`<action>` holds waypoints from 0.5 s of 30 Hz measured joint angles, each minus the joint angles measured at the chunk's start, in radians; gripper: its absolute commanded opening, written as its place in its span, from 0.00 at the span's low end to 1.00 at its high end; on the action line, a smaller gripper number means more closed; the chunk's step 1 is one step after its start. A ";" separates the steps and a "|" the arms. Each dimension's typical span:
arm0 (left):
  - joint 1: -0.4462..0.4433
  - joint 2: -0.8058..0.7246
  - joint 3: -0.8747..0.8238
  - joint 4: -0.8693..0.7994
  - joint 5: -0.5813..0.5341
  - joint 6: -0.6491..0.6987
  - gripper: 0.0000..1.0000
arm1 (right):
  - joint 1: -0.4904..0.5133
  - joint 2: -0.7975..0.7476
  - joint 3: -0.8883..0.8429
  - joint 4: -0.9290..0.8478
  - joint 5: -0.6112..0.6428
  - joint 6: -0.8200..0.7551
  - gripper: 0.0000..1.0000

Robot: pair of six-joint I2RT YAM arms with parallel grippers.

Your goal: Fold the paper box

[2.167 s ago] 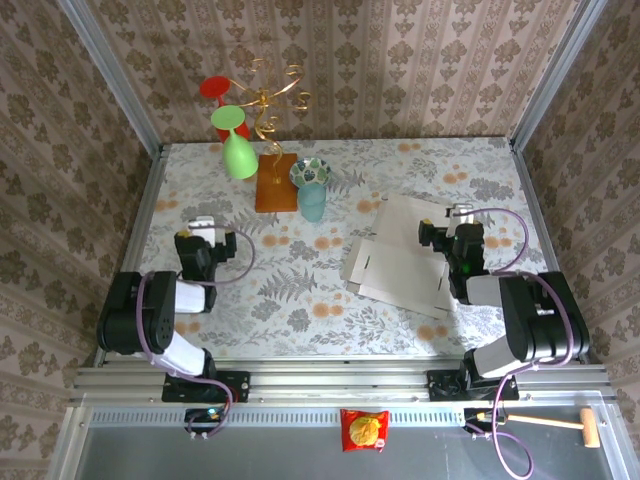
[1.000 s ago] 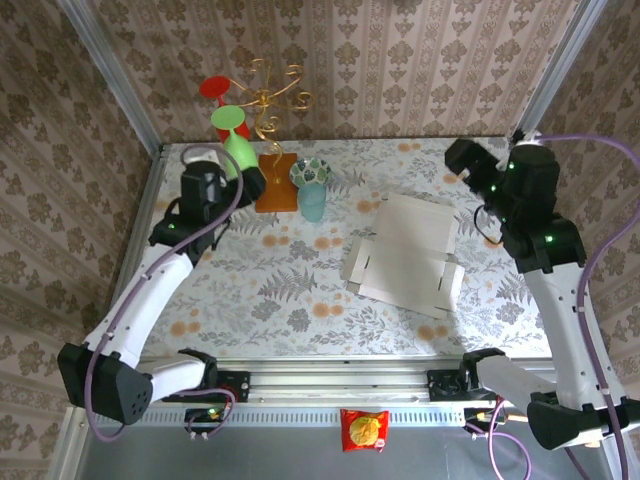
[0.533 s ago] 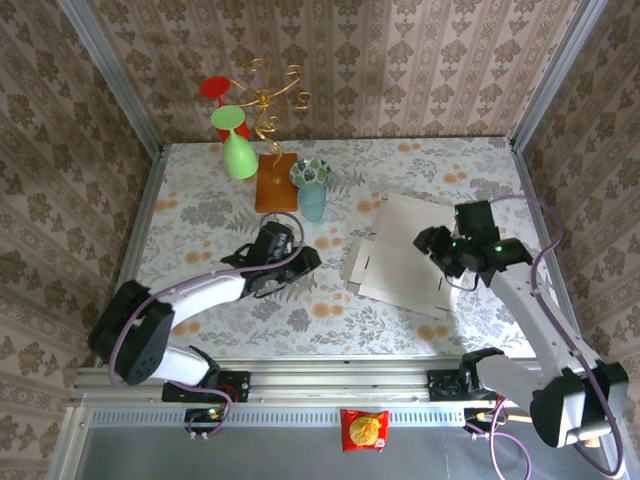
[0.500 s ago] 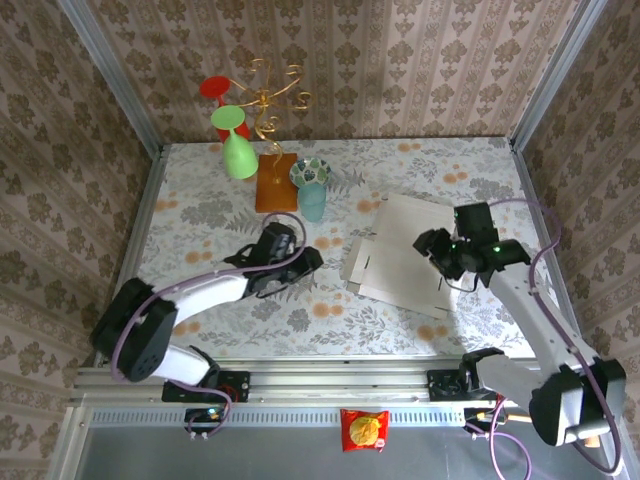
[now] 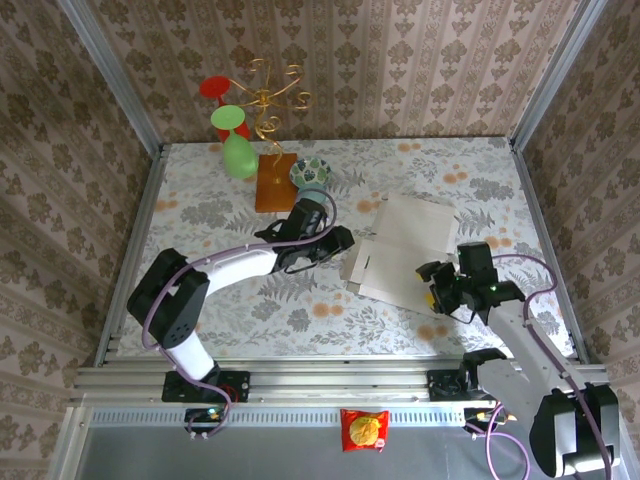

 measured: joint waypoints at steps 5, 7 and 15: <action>0.008 0.008 0.016 -0.112 0.001 0.049 0.41 | -0.096 0.012 0.004 -0.004 0.007 -0.043 0.58; 0.008 0.035 0.075 -0.159 0.004 0.087 0.44 | -0.139 0.031 0.013 -0.008 0.010 -0.069 0.56; 0.032 0.084 0.216 -0.239 0.040 0.182 0.50 | -0.202 0.130 0.103 -0.037 0.072 -0.174 0.55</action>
